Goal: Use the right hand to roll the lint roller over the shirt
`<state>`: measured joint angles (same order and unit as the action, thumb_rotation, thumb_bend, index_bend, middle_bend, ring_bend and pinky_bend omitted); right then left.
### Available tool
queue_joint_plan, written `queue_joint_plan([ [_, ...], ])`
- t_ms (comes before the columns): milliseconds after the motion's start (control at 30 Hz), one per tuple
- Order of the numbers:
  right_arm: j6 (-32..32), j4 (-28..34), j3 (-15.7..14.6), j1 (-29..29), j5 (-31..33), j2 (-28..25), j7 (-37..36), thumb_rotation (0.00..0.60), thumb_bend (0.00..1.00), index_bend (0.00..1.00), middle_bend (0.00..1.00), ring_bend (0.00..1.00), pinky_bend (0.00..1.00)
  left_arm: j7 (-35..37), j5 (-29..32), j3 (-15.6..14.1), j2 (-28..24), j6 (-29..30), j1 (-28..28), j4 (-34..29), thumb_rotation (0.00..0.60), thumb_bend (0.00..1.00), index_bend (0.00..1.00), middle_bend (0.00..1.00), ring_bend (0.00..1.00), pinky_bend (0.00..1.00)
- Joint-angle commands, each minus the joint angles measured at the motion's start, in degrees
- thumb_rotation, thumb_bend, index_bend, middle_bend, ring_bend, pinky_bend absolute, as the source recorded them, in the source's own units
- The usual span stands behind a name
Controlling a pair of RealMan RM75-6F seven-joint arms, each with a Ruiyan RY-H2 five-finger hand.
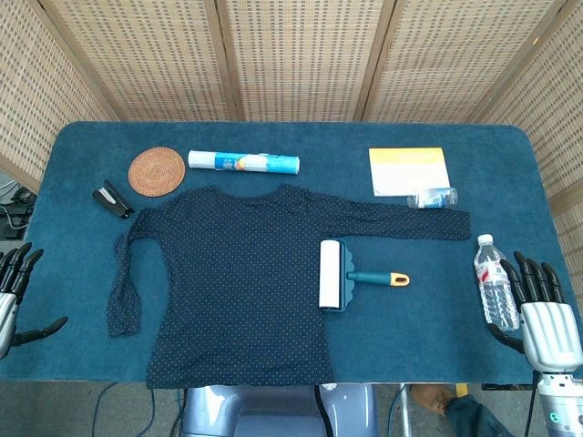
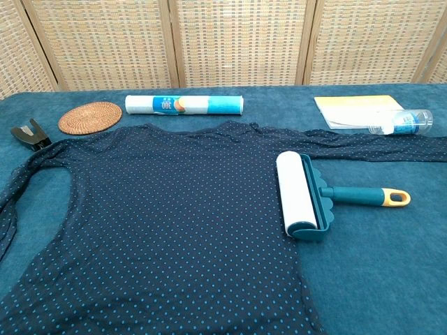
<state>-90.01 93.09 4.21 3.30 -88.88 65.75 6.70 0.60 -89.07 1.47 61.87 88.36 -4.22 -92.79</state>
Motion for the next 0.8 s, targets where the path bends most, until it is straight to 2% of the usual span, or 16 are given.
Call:
queue_joint_plan([
  [33, 0.45, 0.22, -0.17, 0.05, 0.09, -0.25, -0.06, 0.6, 0.0, 0.0, 0.0, 0.0, 0.0, -0.2, -0.1, 0.0, 0.16, 0.1, 0.03, 0.08, 0.6, 0.0, 0.0, 0.0, 0.0, 0.0],
  [167, 2.85, 1.16, -0.11, 1.2, 0.52, -0.69, 0.02, 0.6, 0.0, 0.0, 0.0, 0.0, 0.0, -0.79, -0.18, 0.18, 0.55, 0.65, 0.21, 0.21, 0.6, 0.0, 0.0, 0.0, 0.0, 0.0],
  [200, 3.66, 1.45, -0.05, 1.63, 0.66, -0.95, 0.42, 0.6, 0.0, 0.0, 0.01, 0.03, 0.0, -0.88, -0.21, 0.2, 0.64, 0.7, 0.21, 0.23, 0.6, 0.0, 0.0, 0.0, 0.0, 0.0],
  [233, 4.81, 1.9, 0.18, 2.41, 0.76, -1.32, 1.21, 0.6, 0.0, 0.0, 0.05, 0.09, 0.0, -1.03, -0.26, 0.23, 0.76, 0.72, 0.18, 0.28, 0.6, 0.0, 0.0, 0.0, 0.0, 0.0],
  [267, 6.3, 2.37, 0.96, 3.86, 0.79, -1.6, 2.58, 0.6, 0.0, 0.0, 0.17, 0.24, 0.06, -1.33, -0.31, 0.27, 0.93, 0.65, 0.09, 0.31, 0.6, 0.0, 0.0, 0.0, 0.0, 0.0],
  [300, 9.07, 3.19, 1.84, 6.07, 1.0, -1.9, 3.57, 0.6, 0.0, 0.0, 0.34, 0.44, 0.19, -1.6, -0.4, 0.28, 1.12, 0.45, -0.07, 0.26, 0.6, 0.0, 0.0, 0.0, 0.0, 0.0],
  [333, 11.85, 4.15, 2.36, 7.85, 1.52, -2.39, 3.51, 0.6, 0.0, 0.0, 0.47, 0.57, 0.32, -1.69, -0.47, 0.29, 1.26, 0.29, -0.2, 0.28, 0.6, 0.0, 0.0, 0.0, 0.0, 0.0],
  [367, 16.05, 5.56, 2.93, 10.32, 2.39, -3.29, 2.9, 0.6, 0.0, 0.0, 0.63, 0.72, 0.54, -1.52, -0.61, 0.33, 1.49, 0.11, -0.39, 0.43, 0.6, 0.0, 0.0, 0.0, 0.0, 0.0],
  [400, 19.5, 6.69, 3.35, 12.24, 3.35, -4.07, 2.29, 0.6, 0.0, 0.0, 0.74, 0.82, 0.71, -1.37, -0.65, 0.43, 1.71, 0.01, -0.54, 0.66, 0.6, 0.0, 0.0, 0.0, 0.0, 0.0],
  [500, 29.03, 9.59, 5.12, 17.74, 7.89, -5.53, 1.96, 0.6, 0.0, 0.0, 0.9, 0.95, 0.96, -1.56, -0.14, 0.63, 2.26, -0.65, -0.88, 1.47, 0.6, 0.0, 0.0, 0.0, 0.0, 0.0],
  [567, 33.54, 10.07, 6.88, 21.78, 11.93, -4.37, 6.08, 0.6, 0.0, 0.0, 0.95, 0.99, 1.0, -2.0, 0.63, 0.98, 2.74, -1.16, -1.14, 2.03, 0.6, 0.0, 0.0, 0.0, 0.0, 0.0],
  [633, 35.18, 10.13, 7.62, 23.97, 15.47, -2.5, 10.33, 0.6, 0.0, 0.02, 0.97, 1.0, 1.0, -2.36, 1.05, 1.2, 3.14, -1.37, -1.28, 2.47, 0.6, 0.0, 0.0, 0.0, 0.0, 0.0],
  [800, 37.22, 9.4, 8.38, 29.4, 25.87, 3.72, 21.4, 0.6, 0.01, 0.15, 1.0, 1.0, 1.0, -2.59, 2.17, 1.38, 3.55, -2.64, -1.7, 2.91, 0.6, 0.0, 0.0, 0.0, 0.0, 0.0],
])
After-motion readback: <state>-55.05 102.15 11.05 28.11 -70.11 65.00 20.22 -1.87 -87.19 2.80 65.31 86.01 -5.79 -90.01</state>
